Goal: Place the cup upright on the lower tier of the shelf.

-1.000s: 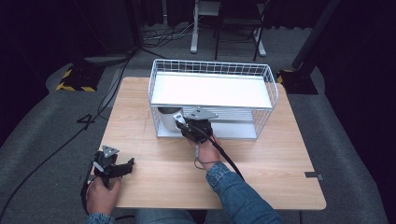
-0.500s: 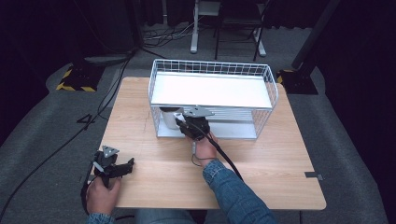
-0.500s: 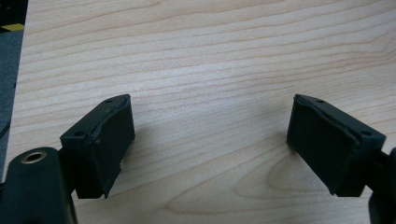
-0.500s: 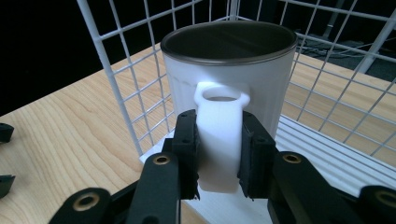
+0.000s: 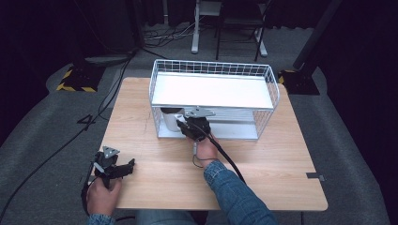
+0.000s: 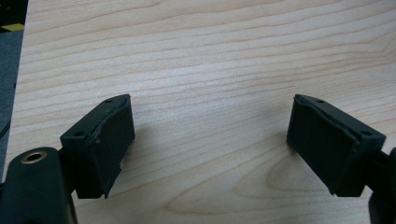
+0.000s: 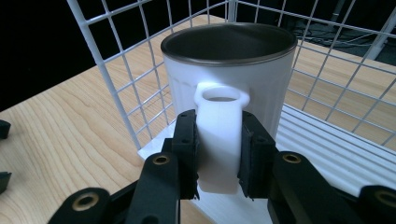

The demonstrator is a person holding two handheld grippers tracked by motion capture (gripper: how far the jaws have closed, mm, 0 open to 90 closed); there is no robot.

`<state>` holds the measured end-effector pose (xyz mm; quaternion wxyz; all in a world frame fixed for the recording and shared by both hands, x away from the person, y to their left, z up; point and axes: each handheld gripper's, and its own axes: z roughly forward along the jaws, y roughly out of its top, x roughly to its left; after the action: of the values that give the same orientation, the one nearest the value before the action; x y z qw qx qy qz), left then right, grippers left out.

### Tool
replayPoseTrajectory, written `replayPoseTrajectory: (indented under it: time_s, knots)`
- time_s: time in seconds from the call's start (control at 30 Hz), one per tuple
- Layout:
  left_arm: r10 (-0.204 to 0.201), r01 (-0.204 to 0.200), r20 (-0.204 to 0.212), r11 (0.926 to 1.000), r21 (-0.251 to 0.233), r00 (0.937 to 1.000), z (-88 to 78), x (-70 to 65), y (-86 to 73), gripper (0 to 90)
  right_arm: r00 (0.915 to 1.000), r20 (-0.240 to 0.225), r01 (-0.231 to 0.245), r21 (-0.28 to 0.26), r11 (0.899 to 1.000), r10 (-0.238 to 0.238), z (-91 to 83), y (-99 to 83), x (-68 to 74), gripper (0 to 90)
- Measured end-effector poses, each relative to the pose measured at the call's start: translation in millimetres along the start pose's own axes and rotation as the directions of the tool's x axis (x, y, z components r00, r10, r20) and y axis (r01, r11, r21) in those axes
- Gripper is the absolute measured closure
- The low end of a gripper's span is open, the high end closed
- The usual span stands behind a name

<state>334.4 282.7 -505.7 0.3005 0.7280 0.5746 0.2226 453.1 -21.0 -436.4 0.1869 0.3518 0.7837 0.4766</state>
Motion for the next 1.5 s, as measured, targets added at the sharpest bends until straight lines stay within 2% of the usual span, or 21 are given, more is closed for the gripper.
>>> replayPoseTrajectory:
  time_s: [0.3, 0.53, 0.63, 0.87, 0.97, 1.07, 1.2, 1.23, 1.27, 1.5]
  knots:
    - [0.0, 0.0, 0.0, 1.0, 0.0, 1.0, 0.0, 0.0, 0.0, 15.5, 0.9997, 0.021, 0.01, 0.023, 1.0, -0.011, 1.6, -4.4, -0.9, 70.8]
    - [0.0, 0.0, 0.0, 1.0, 0.0, 1.0, 0.0, 0.0, 0.0, 15.5, 0.9988, 0.049, -0.007, 0.062, 0.998, 0.004, 2.4, -8.3, -5.2, 69.5]
    - [0.0, 0.0, 0.0, 1.0, 0.0, 1.0, 0.0, 0.0, 0.0, 15.5, 0.9989, 0.046, -0.01, 0.058, 0.998, 0.008, 1.5, -8.9, -6.4, 68.5]
    - [0.0, 0.0, 0.0, 1.0, 0.0, 1.0, 0.0, 0.0, 0.0, 15.4, 0.9993, 0.036, -0.01, 0.047, 0.999, 0.009, -2.8, -6.8, -5.9, 59.5]
    - [0.0, 0.0, 0.0, 1.0, 0.0, 1.0, 0.0, 0.0, 0.0, 15.5, 0.9991, 0.025, -0.035, 0.045, 0.998, 0.033, -10.5, -4.0, -6.5, 53.4]
    - [0.0, 0.0, 0.0, 1.0, 0.0, 1.0, 0.0, 0.0, 0.0, 15.5, 0.9989, 0.015, -0.045, 0.035, 0.998, 0.044, -16.6, -2.5, -5.9, 51.4]
    - [0.0, 0.0, 0.0, 1.0, 0.0, 1.0, 0.0, 0.0, 0.0, 15.5, 0.9996, 0.005, -0.029, 0.026, 0.999, 0.029, -30.3, 0.0, -3.8, 49.9]
    - [0.0, 0.0, 0.0, 1.0, 0.0, 1.0, 0.0, 0.0, 0.0, 15.5, 0.9997, -0.004, -0.024, 0.024, 0.999, 0.024, -39.0, 0.3, -3.0, 49.3]
    - [0.0, 0.0, 0.0, 1.0, 0.0, 1.0, 0.0, 0.0, 0.0, 15.5, 0.9997, -0.004, -0.024, 0.024, 0.999, 0.024, -39.0, 0.3, -3.0, 49.3]
    - [-0.001, 0.001, 0.0, 1.0, -0.001, 1.0, 0.0, -0.1, 0.0, 15.5, 0.9996, -0.025, -0.014, 0.02, 1.0, 0.014, -68.1, -2.0, -6.1, 47.9]
